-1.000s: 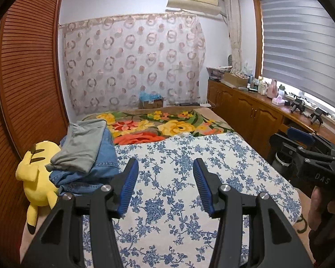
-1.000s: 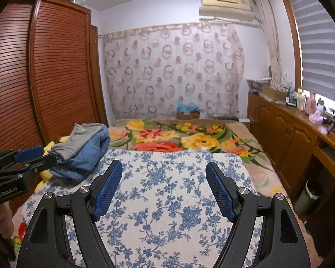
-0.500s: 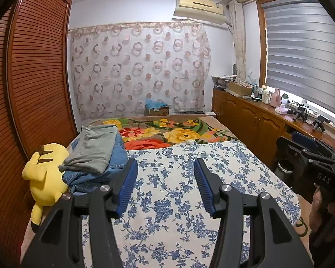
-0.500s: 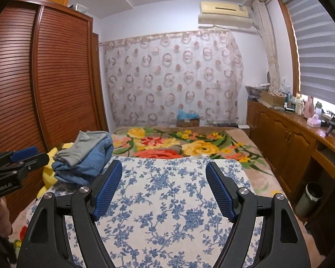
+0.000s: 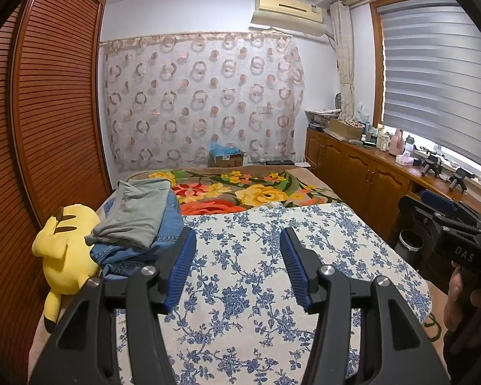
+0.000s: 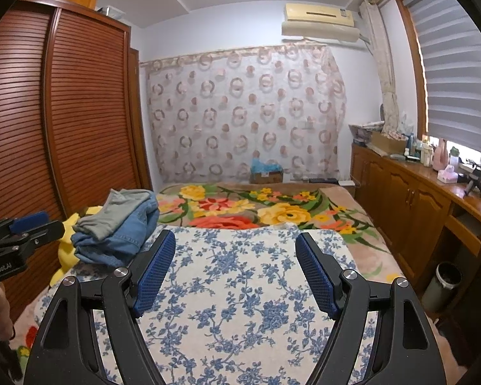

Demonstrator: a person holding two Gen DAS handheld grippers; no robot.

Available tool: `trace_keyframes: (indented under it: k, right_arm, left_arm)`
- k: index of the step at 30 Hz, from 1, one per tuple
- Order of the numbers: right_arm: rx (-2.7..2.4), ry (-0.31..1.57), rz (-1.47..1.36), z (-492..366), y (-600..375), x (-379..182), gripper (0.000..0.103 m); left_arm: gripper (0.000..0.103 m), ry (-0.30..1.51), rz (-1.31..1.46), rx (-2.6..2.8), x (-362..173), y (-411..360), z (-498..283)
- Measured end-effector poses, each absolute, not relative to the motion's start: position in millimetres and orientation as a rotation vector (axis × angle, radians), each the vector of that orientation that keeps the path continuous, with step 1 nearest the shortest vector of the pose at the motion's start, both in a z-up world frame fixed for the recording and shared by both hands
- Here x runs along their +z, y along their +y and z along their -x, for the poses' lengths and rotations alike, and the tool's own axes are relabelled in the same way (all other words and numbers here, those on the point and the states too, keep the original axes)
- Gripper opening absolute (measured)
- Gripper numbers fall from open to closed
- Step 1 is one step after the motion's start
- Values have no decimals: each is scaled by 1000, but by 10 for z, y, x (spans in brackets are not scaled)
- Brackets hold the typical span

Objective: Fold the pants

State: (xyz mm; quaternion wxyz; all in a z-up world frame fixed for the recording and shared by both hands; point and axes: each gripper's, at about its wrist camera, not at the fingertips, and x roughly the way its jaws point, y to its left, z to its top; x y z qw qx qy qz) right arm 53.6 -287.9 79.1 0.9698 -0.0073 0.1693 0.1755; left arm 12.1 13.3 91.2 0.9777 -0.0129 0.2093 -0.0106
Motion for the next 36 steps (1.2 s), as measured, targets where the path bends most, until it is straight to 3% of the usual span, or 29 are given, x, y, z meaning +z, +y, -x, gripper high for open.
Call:
trace_keyframes:
  k: [36]
  right_arm:
    - [353, 345, 13, -534, -2917, 780, 79]
  left_arm:
    - [58, 429, 28, -20, 876, 149, -121]
